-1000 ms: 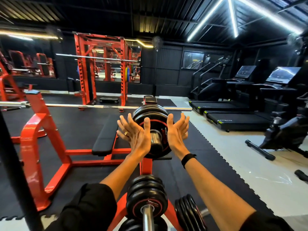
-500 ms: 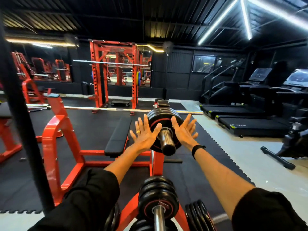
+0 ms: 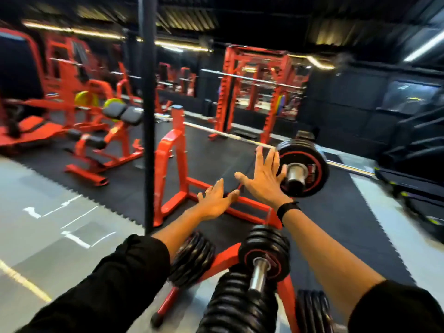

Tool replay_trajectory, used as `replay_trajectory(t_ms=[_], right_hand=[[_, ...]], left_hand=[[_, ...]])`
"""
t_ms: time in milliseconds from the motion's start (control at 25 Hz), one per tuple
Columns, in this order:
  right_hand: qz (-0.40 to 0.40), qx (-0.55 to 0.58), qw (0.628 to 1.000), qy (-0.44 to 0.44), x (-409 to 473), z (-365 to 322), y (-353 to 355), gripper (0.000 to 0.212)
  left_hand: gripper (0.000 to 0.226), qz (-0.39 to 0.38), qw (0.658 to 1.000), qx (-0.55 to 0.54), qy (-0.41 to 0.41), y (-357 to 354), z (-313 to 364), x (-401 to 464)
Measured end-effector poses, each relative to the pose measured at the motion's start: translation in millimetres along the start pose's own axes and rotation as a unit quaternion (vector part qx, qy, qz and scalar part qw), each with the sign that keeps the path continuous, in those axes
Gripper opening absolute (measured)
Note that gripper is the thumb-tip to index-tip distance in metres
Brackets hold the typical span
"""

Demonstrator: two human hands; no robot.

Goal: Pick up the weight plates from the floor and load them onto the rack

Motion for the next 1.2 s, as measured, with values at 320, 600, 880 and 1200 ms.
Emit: replay_trajectory(t_ms=[320, 600, 880, 1200], right_hand=[[-0.263, 0.118, 0.946, 0.149, -77.3, -243.2, -178.5, 0.095], [-0.356, 0.159, 0.873, 0.291, -150.7, -478.4, -257.3, 0.088], [-0.403, 0.162, 0.827, 0.357, -210.3, -642.4, -335.3, 0.085], [-0.449, 0.157, 0.813, 0.335, -187.0, -697.3, -422.7, 0.081]], left_hand=[[0.086, 0.165, 0.941, -0.105, 0.276, 136.5, -268.6, -180.2], [0.089, 0.261, 0.874, -0.157, 0.379, 242.7, -431.7, -342.2], [0.079, 0.332, 0.811, -0.189, 0.442, 329.8, -559.3, -463.3], [0.075, 0.314, 0.791, -0.228, 0.472, 328.1, -645.2, -447.6]])
Point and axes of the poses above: each hand's wrist, its own x-axis towards the middle knuckle, its own y-axis out of the back of the hand, z = x × y, the point moved 9 cm from there along x, towards the middle knuckle, and after that the axes turned 8 degrees about y, right-handed, at the moved point
